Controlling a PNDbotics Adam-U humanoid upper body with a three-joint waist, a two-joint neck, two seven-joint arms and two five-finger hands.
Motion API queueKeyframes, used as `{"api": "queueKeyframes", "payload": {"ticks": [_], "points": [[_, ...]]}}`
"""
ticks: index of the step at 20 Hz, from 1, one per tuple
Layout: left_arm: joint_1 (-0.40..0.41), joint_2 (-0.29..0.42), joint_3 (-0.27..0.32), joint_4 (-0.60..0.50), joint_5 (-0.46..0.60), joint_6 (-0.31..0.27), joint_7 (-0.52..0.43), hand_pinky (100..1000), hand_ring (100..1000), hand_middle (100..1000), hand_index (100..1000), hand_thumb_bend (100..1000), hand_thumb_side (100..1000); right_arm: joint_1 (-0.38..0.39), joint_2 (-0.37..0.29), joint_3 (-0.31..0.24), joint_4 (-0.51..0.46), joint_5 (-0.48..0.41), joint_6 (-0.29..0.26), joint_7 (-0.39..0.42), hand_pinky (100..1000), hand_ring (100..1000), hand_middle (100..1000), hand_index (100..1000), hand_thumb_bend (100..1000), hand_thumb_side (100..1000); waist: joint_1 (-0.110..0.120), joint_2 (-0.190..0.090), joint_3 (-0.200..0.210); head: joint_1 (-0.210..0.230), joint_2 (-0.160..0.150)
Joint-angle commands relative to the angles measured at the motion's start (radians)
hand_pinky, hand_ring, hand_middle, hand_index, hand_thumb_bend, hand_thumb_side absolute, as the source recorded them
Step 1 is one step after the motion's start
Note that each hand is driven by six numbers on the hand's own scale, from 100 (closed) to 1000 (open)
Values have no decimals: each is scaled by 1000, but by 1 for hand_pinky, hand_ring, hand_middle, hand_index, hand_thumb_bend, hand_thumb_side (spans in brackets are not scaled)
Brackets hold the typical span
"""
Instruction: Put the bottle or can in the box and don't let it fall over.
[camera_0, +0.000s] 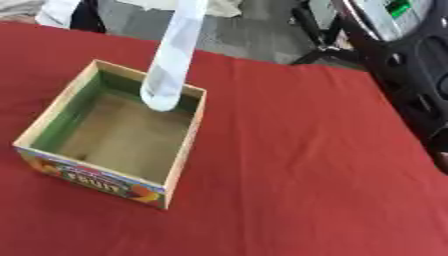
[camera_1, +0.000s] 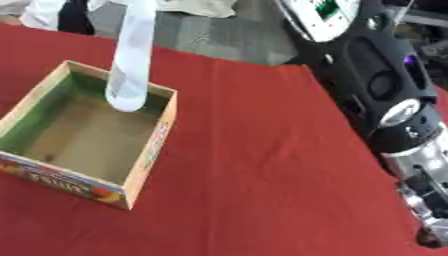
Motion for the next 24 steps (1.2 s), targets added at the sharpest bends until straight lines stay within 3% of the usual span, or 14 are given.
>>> {"api": "queueKeyframes", "payload": {"ticks": [1,2,5,8,15,24], "points": [[-20,25,14,-17,3,-2,4,761,754,744,814,886,668,-15,-10,5,-3,-19,-4,7,746,550,553,644,460,100,8,-12,2,-6,0],[-19,25,15,-17,3,-2,4,761,754,743,814,873,675,-14,-14,7,-6,-19,-10,30,804,705,684,730,602,100,7,-11,2,-3,1],[-15,27,19,-14,4,-1,10,761,754,743,814,877,672,-9,-24,-5,-10,5,-30,57,841,841,835,827,692,142,5,-11,-1,1,2],[-10,28,24,-13,8,-3,16,762,754,743,815,877,672,-4,-31,-19,-5,22,-32,30,835,828,822,824,716,140,4,-13,-5,5,6],[7,37,27,-10,7,-6,21,763,754,743,815,878,672,5,-63,-36,-21,5,-23,-24,819,793,783,806,681,160,11,-28,-25,16,16],[44,49,25,-3,-7,-5,18,764,753,742,815,880,671,59,-165,-62,-69,-9,16,-59,807,764,745,786,638,205,29,-66,-79,53,48]]}}
